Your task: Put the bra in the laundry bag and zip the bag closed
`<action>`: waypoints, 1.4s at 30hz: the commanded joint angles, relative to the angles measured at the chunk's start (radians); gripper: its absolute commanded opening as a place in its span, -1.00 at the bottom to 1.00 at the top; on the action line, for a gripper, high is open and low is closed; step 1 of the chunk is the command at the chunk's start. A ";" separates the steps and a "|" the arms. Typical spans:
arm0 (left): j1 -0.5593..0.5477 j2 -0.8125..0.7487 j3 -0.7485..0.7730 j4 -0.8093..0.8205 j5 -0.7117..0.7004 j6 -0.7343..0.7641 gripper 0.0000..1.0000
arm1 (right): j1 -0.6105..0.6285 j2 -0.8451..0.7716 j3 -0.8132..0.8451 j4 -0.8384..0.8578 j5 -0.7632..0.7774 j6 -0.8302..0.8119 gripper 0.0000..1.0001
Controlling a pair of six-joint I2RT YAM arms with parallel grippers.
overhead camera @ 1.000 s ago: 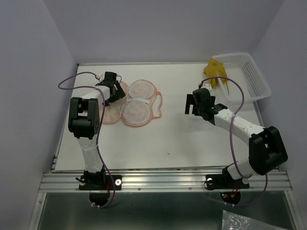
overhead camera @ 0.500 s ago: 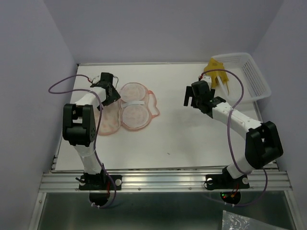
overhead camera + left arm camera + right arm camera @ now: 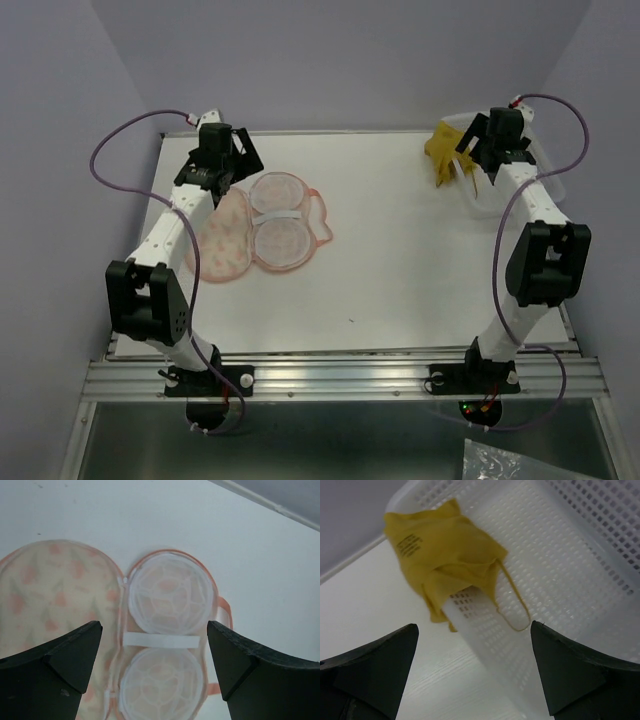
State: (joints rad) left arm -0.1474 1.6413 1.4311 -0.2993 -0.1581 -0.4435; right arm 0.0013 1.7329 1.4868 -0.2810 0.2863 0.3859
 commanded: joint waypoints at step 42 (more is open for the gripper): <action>-0.138 -0.113 -0.115 0.104 0.091 0.085 0.98 | -0.167 0.604 0.349 0.341 -0.197 0.751 -0.80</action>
State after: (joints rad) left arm -0.2745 1.5677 1.2781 -0.1993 -0.0467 -0.3744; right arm -0.1638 2.3875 1.8805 -0.0673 0.0521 1.1309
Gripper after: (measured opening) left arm 0.989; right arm 0.166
